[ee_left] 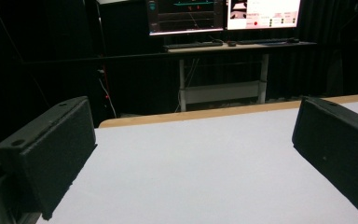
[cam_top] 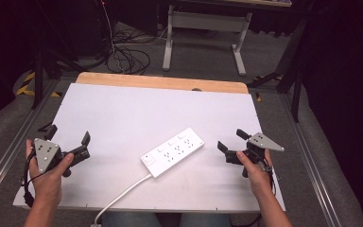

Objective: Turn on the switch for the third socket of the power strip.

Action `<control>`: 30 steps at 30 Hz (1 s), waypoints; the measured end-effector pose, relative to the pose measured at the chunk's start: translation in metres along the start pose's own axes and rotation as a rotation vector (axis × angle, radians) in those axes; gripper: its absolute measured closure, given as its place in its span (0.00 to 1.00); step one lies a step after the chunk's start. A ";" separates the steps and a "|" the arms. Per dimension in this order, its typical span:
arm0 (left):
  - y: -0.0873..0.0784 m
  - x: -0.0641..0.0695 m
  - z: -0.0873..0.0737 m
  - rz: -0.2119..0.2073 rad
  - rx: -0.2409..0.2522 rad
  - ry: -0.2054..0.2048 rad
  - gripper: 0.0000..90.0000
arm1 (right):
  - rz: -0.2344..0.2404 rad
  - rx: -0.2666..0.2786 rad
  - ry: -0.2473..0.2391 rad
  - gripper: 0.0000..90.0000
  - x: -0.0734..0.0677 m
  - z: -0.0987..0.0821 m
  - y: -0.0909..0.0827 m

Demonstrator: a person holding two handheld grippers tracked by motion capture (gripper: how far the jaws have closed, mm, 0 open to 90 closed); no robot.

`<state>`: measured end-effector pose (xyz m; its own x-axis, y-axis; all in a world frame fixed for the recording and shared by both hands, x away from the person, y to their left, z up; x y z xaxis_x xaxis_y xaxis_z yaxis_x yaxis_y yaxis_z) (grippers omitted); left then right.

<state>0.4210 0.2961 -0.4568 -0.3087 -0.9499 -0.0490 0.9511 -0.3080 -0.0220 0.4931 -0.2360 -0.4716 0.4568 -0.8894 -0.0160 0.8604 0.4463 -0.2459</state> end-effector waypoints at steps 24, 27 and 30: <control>0.002 0.000 0.000 -0.006 -0.004 0.002 0.00 | -0.001 0.055 -0.017 0.34 -0.001 0.007 -0.005; 0.002 0.001 0.000 -0.009 -0.005 0.001 0.00 | 0.004 0.052 -0.024 0.40 -0.001 0.007 -0.005; 0.002 0.000 0.000 -0.007 -0.003 0.001 0.00 | 0.004 0.056 -0.027 0.46 -0.001 0.008 -0.005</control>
Point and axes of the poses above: each handheld gripper's, and its own axes: y roughly forward along the jaws, z roughly out of its top, x roughly to its right, the point moved 3 cm from there along y, roughly forward along the jaws, and after that the axes turned 11 degrees about -z, right-handed, at the moved point
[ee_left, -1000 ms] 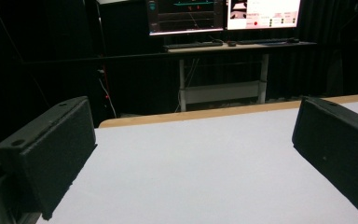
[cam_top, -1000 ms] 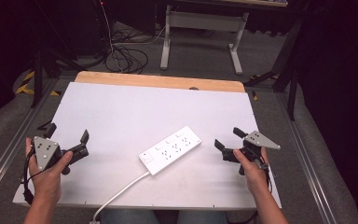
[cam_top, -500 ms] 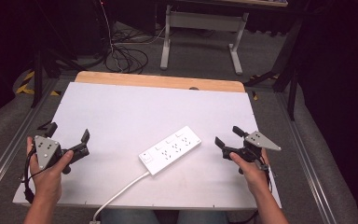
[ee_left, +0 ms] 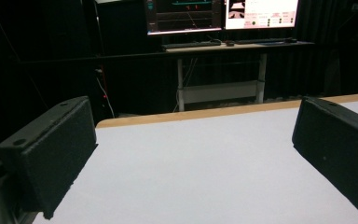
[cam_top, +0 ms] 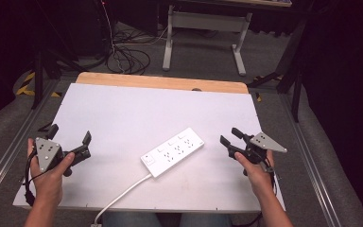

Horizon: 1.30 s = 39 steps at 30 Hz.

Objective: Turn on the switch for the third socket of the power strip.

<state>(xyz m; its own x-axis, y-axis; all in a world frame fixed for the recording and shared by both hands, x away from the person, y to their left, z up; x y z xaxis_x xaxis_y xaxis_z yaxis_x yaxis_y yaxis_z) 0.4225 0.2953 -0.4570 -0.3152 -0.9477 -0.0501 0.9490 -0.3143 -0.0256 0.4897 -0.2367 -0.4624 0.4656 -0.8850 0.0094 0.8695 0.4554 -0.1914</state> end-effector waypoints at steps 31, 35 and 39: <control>0.000 -0.002 -0.001 0.006 -0.002 -0.007 0.00 | 0.106 -0.064 -0.056 1.00 -0.007 0.003 -0.001; 0.000 -0.002 -0.001 0.004 -0.003 -0.007 0.00 | 0.107 -0.067 -0.062 1.00 -0.006 0.003 -0.002; 0.000 -0.002 -0.001 0.004 -0.002 -0.006 0.00 | 0.112 -0.068 -0.062 1.00 -0.007 0.004 -0.001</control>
Point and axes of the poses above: each handheld gripper's, and its own axes: y roughly forward along the jaws, z roughly out of its top, x roughly to its right, the point moved 3 cm from there along y, roughly forward along the jaws, and after that the axes turned 11 degrees about -z, right-handed, at the moved point
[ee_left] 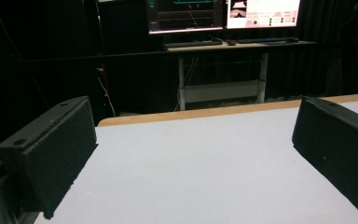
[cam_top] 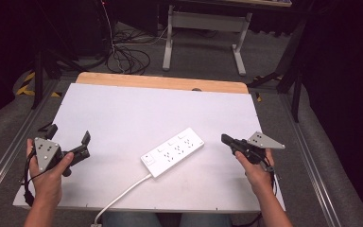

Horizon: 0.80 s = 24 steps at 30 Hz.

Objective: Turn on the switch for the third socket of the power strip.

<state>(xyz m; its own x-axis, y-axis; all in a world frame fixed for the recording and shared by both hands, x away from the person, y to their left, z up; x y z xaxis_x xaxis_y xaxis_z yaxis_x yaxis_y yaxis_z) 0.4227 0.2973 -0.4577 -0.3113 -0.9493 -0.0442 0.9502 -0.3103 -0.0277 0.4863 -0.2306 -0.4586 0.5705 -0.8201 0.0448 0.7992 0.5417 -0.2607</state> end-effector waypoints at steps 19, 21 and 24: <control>0.000 0.000 0.000 -0.010 -0.006 0.013 0.00 | 0.032 -0.017 -0.022 1.00 -0.009 0.003 0.010; 0.000 0.001 -0.001 -0.012 -0.007 0.013 0.00 | 0.038 -0.015 -0.024 1.00 -0.011 0.004 0.012; 0.000 0.001 -0.001 -0.012 -0.007 0.012 0.00 | 0.047 -0.020 -0.028 1.00 -0.014 0.005 0.015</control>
Point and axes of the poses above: each handheld gripper's, and its own axes: y roughly forward along the jaws, z roughly out of its top, x roughly to its right, the point moved 3 cm from there along y, roughly forward along the jaws, and after that the axes turned 11 degrees about -z, right-handed, at the moved point
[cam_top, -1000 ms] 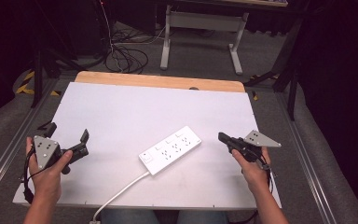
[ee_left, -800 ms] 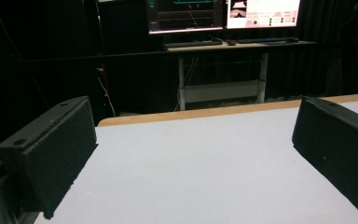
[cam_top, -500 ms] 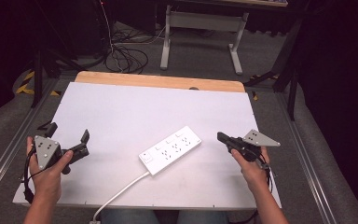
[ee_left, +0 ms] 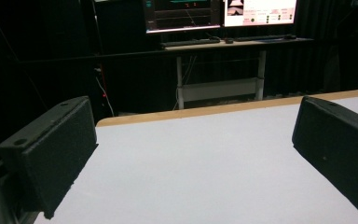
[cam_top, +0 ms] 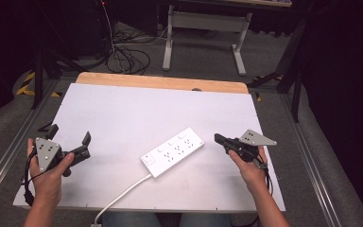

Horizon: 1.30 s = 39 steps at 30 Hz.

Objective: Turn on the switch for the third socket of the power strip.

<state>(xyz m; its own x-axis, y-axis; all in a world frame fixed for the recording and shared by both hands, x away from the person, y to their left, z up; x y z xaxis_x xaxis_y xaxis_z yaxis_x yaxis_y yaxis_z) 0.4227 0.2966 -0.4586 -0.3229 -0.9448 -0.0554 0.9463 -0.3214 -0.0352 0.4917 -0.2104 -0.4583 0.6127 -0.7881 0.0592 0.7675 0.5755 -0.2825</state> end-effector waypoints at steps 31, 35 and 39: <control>-0.001 -0.001 -0.003 -0.006 -0.016 0.002 0.00 | 0.063 -0.013 -0.027 1.00 -0.022 0.015 0.030; -0.001 0.000 -0.003 -0.010 -0.019 0.004 0.01 | 0.068 -0.014 -0.030 1.00 -0.023 0.016 0.031; -0.001 0.000 -0.004 -0.017 -0.024 0.004 0.01 | 0.065 -0.022 -0.031 1.00 -0.023 0.017 0.034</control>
<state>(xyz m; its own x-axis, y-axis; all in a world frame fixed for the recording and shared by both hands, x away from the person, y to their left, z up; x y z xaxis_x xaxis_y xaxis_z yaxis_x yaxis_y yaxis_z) 0.4219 0.2967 -0.4624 -0.3389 -0.9390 -0.0585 0.9401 -0.3355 -0.0599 0.5073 -0.1687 -0.4526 0.6668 -0.7420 0.0694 0.7219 0.6201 -0.3072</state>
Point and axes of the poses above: each handheld gripper's, and its own axes: y roughly forward along the jaws, z roughly out of its top, x roughly to its right, the point moved 3 cm from there along y, roughly forward along the jaws, and after that the axes turned 11 degrees about -z, right-handed, at the moved point
